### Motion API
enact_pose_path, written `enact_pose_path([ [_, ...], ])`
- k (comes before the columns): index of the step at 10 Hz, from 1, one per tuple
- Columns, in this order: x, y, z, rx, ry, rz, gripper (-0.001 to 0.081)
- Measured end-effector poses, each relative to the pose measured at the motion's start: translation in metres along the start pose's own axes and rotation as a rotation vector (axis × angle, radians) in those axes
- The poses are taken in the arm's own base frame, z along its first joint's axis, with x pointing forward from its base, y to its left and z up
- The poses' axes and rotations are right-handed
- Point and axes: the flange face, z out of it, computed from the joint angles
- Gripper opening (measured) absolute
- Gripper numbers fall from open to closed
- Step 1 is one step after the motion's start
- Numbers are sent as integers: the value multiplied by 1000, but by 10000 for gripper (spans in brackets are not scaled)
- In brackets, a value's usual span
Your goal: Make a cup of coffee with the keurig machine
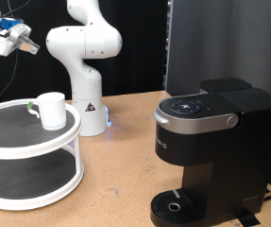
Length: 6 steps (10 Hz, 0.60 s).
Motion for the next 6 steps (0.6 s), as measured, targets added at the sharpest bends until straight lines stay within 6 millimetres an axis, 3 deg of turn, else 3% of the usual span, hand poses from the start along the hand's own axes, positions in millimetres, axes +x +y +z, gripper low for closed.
enact_pose_path([
  [6, -4, 1, 2, 10, 6, -9, 2],
])
